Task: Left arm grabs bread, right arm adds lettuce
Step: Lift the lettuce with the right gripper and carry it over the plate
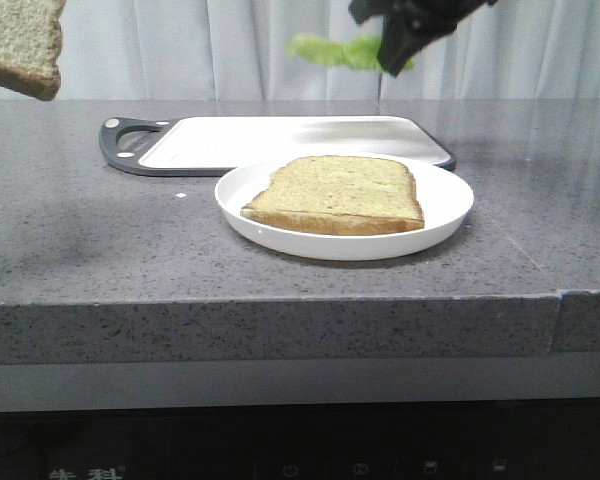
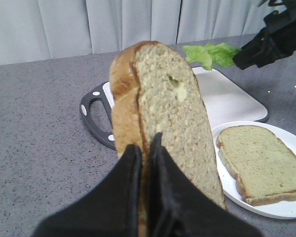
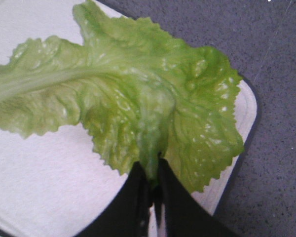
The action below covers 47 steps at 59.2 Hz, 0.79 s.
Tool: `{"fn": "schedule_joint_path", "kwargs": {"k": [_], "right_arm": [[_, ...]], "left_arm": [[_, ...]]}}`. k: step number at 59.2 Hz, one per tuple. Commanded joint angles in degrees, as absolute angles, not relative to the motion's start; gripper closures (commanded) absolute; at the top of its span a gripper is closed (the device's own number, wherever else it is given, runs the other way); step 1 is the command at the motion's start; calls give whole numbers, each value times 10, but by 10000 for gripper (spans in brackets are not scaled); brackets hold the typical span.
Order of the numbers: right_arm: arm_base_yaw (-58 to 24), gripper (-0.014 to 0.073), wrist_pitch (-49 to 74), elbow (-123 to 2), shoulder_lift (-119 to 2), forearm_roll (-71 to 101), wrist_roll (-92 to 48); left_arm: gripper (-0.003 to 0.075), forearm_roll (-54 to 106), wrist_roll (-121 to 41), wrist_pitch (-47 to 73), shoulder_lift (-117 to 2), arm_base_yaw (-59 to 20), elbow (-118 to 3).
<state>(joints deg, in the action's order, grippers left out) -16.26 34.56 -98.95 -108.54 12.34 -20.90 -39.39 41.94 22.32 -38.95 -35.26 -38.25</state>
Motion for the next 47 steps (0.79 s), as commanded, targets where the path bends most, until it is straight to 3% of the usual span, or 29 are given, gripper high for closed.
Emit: {"fn": "schedule_joint_path", "kwargs": {"k": [1,21,47], "right_arm": [[-179,654,285,-939,-994,134,-225],[-235,654,173,-645,-796,133,-239],[-263,654,198,-594,-793,92,-297]], "left_arm": [[741,-401,426,187,-389,-354,-399],[741,-401,426,187,-389,-354,-399],[741,-401,426,187,-389,-354,-399]]}}
